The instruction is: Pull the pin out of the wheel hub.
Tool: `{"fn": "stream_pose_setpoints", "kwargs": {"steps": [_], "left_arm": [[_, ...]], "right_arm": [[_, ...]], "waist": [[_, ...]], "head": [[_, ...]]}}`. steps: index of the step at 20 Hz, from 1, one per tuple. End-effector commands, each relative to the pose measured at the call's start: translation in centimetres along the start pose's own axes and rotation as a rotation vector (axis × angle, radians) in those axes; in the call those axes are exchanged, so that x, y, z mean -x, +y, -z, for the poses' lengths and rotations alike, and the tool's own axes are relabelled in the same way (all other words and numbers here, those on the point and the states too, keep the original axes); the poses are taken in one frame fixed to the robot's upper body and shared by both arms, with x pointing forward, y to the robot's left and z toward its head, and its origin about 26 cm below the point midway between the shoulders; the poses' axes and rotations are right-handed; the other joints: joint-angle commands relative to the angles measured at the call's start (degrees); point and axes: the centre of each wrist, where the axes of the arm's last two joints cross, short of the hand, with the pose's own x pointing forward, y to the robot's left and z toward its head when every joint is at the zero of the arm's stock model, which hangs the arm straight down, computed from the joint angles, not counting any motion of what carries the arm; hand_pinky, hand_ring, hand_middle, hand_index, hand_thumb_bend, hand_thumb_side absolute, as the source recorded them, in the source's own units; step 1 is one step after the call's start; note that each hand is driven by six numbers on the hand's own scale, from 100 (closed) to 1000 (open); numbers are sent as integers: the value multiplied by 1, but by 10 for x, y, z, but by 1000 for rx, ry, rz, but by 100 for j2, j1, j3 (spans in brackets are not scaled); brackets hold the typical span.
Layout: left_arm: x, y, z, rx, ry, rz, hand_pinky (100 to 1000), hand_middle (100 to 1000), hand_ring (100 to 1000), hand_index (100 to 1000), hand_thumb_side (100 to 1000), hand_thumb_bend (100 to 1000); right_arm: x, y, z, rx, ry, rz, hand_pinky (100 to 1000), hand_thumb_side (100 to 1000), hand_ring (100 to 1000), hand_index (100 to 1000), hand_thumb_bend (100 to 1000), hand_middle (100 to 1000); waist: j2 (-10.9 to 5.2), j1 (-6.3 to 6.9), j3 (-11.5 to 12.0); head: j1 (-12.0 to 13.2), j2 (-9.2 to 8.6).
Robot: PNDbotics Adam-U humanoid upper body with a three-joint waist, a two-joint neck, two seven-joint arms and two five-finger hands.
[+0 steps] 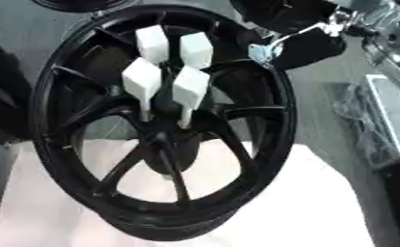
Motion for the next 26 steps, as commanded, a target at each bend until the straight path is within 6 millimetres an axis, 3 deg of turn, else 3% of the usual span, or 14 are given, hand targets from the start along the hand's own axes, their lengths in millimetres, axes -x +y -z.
{"fn": "stream_pose_setpoints", "kwargs": {"steps": [1,4,20,26], "left_arm": [[-9,3,1,12,-28,25,648,528,622,658,681,125],[-9,3,1,11,-30,25,649,529,623,658,681,125],[-9,3,1,12,-30,24,648,528,623,655,681,124],[-9,2,2,9,-33,19,648,528,624,656,681,126]], "right_arm": [[-7,-4,-1,-25,-14,-5,734,292,830,825,141,628],[-7,3,2,-81,-6,24,734,341,833,826,154,630],[-11,8,8,-128,-14,58,730,385,839,835,100,639],[-13,14,11,-170,-10,81,746,384,872,839,100,723]], "waist": [[-167,8,-16],[-175,7,-16],[-179,14,-22],[-178,18,-10]], "head": [[8,34],[0,34],[42,34],[86,34]]}}
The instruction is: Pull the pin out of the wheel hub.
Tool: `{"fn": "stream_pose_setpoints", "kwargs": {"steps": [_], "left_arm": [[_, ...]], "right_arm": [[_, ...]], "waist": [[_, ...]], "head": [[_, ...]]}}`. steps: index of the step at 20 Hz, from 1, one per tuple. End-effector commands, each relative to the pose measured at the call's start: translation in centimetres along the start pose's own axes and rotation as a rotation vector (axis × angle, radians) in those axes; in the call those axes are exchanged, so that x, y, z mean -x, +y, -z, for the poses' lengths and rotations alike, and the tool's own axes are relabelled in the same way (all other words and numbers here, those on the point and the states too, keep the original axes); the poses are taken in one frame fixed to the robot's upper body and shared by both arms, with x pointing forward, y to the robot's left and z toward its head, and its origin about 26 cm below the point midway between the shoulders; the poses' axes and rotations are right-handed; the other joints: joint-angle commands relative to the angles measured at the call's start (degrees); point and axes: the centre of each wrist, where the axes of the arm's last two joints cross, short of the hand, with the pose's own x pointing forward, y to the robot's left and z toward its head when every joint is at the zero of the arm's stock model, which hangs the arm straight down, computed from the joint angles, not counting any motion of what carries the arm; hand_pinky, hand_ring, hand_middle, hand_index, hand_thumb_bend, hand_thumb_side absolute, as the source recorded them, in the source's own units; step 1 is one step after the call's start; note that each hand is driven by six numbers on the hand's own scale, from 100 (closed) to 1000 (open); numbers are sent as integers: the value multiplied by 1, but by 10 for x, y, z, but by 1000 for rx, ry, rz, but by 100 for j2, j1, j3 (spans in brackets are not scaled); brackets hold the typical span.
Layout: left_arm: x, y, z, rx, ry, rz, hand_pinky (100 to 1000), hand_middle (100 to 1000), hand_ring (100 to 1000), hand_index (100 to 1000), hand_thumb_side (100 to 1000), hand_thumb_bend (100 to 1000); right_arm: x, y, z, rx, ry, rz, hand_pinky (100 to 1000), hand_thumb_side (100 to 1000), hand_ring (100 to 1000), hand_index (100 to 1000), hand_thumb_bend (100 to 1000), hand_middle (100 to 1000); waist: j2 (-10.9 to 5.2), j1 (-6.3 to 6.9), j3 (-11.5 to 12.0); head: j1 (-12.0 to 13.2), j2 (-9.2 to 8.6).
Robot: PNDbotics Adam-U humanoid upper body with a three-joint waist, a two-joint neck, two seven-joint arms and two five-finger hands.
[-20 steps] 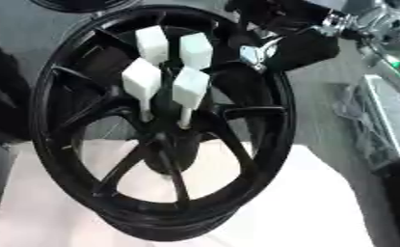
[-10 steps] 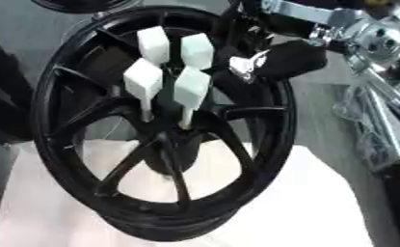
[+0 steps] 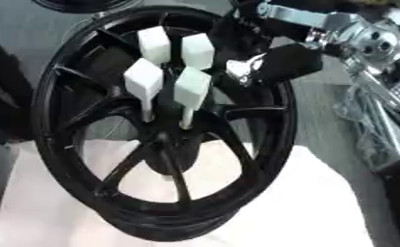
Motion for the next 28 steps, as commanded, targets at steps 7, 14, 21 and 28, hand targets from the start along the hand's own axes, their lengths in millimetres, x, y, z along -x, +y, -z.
{"fn": "stream_pose_setpoints", "kwargs": {"steps": [7,14,21,28], "left_arm": [[-9,1,2,9,-32,11,648,528,624,655,681,127],[-9,1,1,10,-31,11,648,528,624,655,681,127],[-9,1,1,11,-29,12,647,528,624,655,681,126],[-9,0,2,14,-29,8,648,529,625,656,681,126]], "right_arm": [[-7,-4,-2,-24,-9,-3,764,381,913,859,100,764],[-7,-1,0,-32,-7,1,755,387,900,854,100,753],[-7,1,1,-36,-7,11,744,365,885,843,100,735],[2,3,6,-24,2,23,745,325,886,840,110,732]], "waist": [[-171,21,1],[-187,7,3],[-207,-5,-3],[-251,-18,4]], "head": [[30,34],[20,34],[17,34],[-20,34]]}}
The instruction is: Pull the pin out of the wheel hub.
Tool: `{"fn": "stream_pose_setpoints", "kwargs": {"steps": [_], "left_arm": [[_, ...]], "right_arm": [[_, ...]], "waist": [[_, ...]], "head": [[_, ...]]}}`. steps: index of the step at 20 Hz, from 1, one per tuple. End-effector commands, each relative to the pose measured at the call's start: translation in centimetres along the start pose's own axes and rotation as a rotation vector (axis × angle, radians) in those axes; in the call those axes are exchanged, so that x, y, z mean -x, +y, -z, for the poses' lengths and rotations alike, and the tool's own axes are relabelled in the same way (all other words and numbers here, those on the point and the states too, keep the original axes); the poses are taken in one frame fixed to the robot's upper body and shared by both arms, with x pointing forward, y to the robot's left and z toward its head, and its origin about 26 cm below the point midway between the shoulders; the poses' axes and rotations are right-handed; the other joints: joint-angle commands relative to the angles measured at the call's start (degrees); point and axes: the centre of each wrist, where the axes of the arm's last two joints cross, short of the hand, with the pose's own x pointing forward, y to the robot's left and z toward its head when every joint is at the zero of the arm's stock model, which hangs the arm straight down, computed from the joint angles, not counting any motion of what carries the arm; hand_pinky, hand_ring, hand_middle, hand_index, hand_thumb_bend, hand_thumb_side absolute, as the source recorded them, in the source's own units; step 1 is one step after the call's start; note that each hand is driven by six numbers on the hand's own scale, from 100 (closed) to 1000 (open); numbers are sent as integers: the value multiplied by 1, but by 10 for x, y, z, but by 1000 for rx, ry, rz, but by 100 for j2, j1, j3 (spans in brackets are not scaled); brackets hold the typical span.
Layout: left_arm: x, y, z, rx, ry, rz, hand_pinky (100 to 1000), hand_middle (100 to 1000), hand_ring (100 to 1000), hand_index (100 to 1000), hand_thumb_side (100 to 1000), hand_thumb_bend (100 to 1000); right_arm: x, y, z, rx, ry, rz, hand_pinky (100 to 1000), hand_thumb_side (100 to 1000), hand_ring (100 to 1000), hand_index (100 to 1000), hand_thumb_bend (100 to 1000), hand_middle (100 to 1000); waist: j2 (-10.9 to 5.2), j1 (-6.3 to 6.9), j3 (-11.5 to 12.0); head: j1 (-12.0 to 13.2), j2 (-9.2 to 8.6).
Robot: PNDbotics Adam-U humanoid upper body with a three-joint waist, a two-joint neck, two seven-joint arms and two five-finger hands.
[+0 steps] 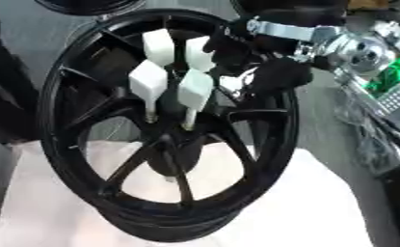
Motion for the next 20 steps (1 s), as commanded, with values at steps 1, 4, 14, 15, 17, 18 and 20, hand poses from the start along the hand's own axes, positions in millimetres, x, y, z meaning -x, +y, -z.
{"fn": "stream_pose_setpoints", "kwargs": {"steps": [1,4,14,15,17,18,20], "left_arm": [[-9,0,2,14,-30,6,649,529,625,656,681,125],[-9,-1,2,16,-33,4,648,529,625,656,680,123],[-10,0,3,14,-36,6,647,529,624,656,679,119],[-10,0,3,13,-39,6,647,529,624,656,679,118],[-11,1,4,8,-47,4,648,530,625,656,677,114],[-12,2,4,5,-49,8,647,529,624,656,675,108],[-13,7,4,3,-50,26,646,528,622,656,668,100]], "right_arm": [[2,-7,-2,30,7,-21,745,325,885,840,107,732],[5,-6,1,32,12,-18,742,330,884,839,111,730],[9,-2,1,32,2,-8,730,413,867,830,100,712],[9,-2,1,32,4,-6,730,388,867,828,100,710],[10,-1,-1,35,7,-4,729,375,867,827,100,709],[10,-1,-1,36,9,-3,729,371,866,826,100,708],[10,-1,-2,40,10,-4,727,365,866,826,100,707]], "waist": [[-151,26,3],[-155,31,3],[-151,48,-21],[-149,55,-29],[-145,67,-49],[-146,73,-56],[-150,92,-57]], "head": [[-42,34],[-47,34],[-37,34],[-34,34],[-46,34],[-57,34],[-67,34]]}}
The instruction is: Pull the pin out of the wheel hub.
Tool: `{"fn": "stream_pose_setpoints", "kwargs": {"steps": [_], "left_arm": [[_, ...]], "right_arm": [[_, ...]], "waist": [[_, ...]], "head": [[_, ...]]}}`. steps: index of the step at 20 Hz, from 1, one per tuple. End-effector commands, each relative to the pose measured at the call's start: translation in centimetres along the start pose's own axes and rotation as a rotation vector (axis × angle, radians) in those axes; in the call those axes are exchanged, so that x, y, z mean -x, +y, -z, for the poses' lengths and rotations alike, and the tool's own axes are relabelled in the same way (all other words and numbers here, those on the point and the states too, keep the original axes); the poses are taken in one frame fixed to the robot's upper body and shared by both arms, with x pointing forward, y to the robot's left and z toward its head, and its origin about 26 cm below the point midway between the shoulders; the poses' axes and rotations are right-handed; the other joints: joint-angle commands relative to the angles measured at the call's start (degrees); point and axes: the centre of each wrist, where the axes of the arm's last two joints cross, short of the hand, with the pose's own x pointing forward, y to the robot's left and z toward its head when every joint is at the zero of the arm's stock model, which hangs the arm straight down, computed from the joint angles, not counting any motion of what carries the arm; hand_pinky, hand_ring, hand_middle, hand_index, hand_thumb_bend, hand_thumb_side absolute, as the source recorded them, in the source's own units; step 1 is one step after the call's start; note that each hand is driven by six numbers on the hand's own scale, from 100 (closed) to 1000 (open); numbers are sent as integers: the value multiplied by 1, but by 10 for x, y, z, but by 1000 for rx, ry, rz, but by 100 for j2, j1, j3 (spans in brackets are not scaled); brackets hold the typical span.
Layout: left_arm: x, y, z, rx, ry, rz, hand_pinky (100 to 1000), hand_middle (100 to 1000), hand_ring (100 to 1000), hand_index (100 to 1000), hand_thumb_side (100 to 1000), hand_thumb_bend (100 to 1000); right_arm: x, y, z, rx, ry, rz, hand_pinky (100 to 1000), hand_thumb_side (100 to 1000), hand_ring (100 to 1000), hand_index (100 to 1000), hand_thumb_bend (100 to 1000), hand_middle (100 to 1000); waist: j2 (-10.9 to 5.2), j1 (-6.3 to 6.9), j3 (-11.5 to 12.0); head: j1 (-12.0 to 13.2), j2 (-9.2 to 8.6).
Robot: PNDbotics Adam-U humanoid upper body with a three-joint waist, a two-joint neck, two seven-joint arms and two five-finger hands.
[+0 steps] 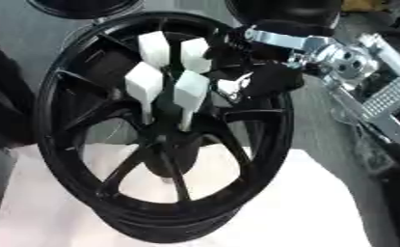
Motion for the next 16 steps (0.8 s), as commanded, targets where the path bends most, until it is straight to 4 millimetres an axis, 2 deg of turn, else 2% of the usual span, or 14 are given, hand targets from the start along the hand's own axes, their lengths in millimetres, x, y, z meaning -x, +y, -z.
{"fn": "stream_pose_setpoints", "kwargs": {"steps": [1,5,9,13,16], "left_arm": [[-12,9,3,3,-46,40,645,528,622,656,663,100],[-18,23,4,3,-62,103,643,527,620,654,644,100],[-23,33,5,6,-65,152,642,527,619,655,631,100],[-27,41,5,16,-68,203,640,526,617,655,617,100],[-31,47,6,32,-63,252,639,525,616,654,606,100]], "right_arm": [[-5,-8,-8,35,-6,-27,726,363,866,826,100,706],[-5,-8,-10,36,-15,-29,725,323,863,824,134,701],[-5,-9,-11,32,-21,-29,723,156,857,822,232,693],[-4,-8,-10,17,-23,-25,725,211,857,822,292,693],[-5,-6,-9,0,-28,-21,727,217,857,822,302,692]], "waist": [[-141,51,-1],[-169,79,11],[-226,82,6],[-271,79,4],[-293,75,-2]], "head": [[-25,20],[-55,20],[-55,20],[-68,20],[-75,20]]}}
